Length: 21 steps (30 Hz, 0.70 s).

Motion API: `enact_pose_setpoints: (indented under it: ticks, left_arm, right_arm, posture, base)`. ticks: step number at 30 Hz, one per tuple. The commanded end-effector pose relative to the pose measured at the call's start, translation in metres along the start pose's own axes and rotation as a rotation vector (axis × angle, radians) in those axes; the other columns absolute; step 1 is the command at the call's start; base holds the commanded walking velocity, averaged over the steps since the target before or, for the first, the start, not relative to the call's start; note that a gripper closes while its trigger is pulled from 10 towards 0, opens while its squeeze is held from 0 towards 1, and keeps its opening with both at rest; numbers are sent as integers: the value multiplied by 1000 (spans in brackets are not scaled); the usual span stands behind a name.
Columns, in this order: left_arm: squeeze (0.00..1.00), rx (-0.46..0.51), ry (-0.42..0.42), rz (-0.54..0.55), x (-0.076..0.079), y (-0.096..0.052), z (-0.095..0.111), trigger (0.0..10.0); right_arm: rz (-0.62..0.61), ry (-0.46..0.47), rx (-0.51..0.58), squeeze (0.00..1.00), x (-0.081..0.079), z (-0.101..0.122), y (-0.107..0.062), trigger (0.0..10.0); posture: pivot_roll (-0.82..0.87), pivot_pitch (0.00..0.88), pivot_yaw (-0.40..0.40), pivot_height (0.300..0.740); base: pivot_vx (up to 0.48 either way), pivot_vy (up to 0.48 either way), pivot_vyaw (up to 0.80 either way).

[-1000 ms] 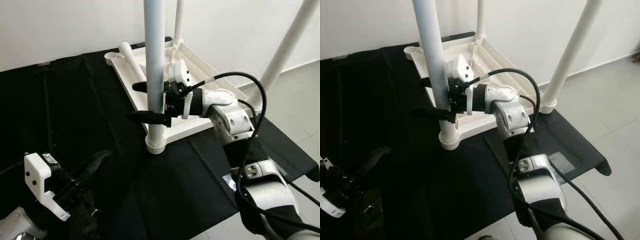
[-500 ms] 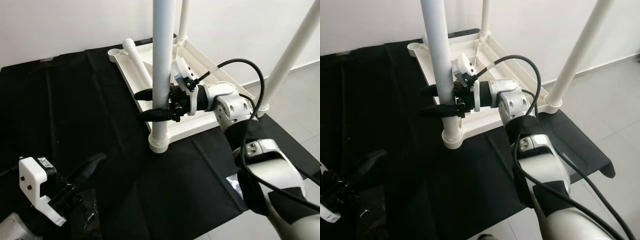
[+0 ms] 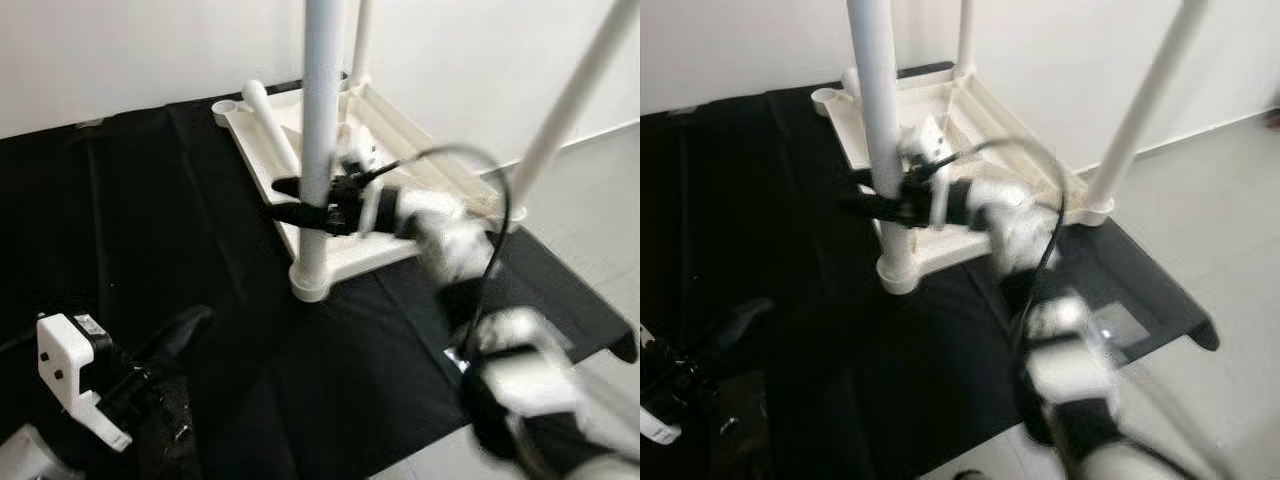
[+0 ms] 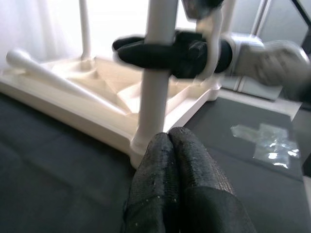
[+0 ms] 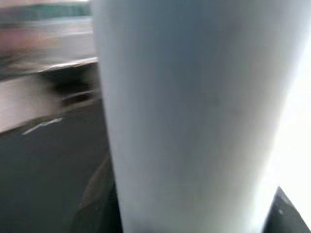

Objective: Building children table

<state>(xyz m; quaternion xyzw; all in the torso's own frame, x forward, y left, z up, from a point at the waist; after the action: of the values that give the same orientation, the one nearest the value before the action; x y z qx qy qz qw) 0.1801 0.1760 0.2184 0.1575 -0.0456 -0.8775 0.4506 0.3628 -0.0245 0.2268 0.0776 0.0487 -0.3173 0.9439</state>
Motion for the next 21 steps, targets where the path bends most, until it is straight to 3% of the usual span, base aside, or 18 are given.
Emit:
enact_pose_setpoints:
  ticks: [1, 3, 11, 12, 13, 15, 16, 17, 18, 19, 21]
  left_arm:
    - [0, -6, -4, -7, 1, -1, 0, 10000]
    - [0, -2, -6, -16, 0, 1, -1, 10000]
    - [0, 20, -6, -29, -1, 8, -1, 10000]
    - [0, 20, -5, -27, -1, 7, -2, 10000]
    - [0, 19, -5, -26, -1, 7, -2, 10000]
    - [0, 19, -5, -26, -1, 7, -2, 10000]
    - [0, 19, -4, -26, -1, 7, -2, 10000]
    - [0, 19, -4, -26, -1, 7, -2, 10000]
    - [0, 20, -4, -26, -2, 7, -2, 10000]
    - [0, 21, -4, -27, -1, 7, -2, 10000]
    - [0, 22, -3, -28, -1, 8, -2, 10000]
  right_arm:
    - [-212, 109, -156, 0, 9, -50, -14, 0]
    - [-297, 116, -139, 0, -13, -59, -21, 0]
    - [-261, 87, -120, 0, -13, -47, -1, 0]
    - [-226, 75, -142, 0, -22, -41, 0, 10000]
    - [-183, 69, -156, 0, -30, -37, 0, 10000]
    - [-183, 69, -156, 0, -30, -37, 0, 10000]
    - [-136, 56, -171, 859, -36, -34, -1, 10000]
    - [-136, 56, -171, 859, -36, -34, -1, 10000]
    - [-98, 66, -170, 1000, -39, -29, -1, 10000]
    - [-10, 48, -152, 1000, -39, -16, 2, 10000]
    - [51, 33, -137, 1000, -38, -6, 4, 10000]
  posture:
    - [24, 196, -32, 740]
    - [8, 182, -10, 740]
    - [9, 167, -21, 740]
    - [7, 164, -22, 740]
    - [7, 164, -22, 740]
    - [7, 164, -22, 740]
    - [6, 164, -22, 740]
    - [6, 164, -22, 740]
    - [6, 164, -22, 740]
    - [8, 166, -21, 740]
    - [8, 166, -21, 740]
  base:
    - [0, 0, 0]
    - [0, 0, 0]
    - [0, 0, 0]
    - [0, 0, 0]
    - [0, 0, 0]
    - [0, 0, 0]
    - [0, 0, 0]
    - [0, 0, 0]
    - [0, 0, 0]
    - [0, 0, 0]
    - [0, 0, 0]
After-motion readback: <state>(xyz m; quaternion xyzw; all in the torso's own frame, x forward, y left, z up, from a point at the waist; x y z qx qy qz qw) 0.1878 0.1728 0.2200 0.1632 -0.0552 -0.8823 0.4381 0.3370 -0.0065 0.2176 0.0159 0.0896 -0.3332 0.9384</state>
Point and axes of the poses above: a point about 5 cm out from each wrist's last joint towards the gripper, its own y axis pointing out of the wrist towards the gripper, its own z axis along the axis of the wrist's last joint, x = y × z, the point moved 3 cm from there along y, pointing out of the wrist towards the gripper, and after that the axes turned 12 degrees about y, right-handed, at the moved point
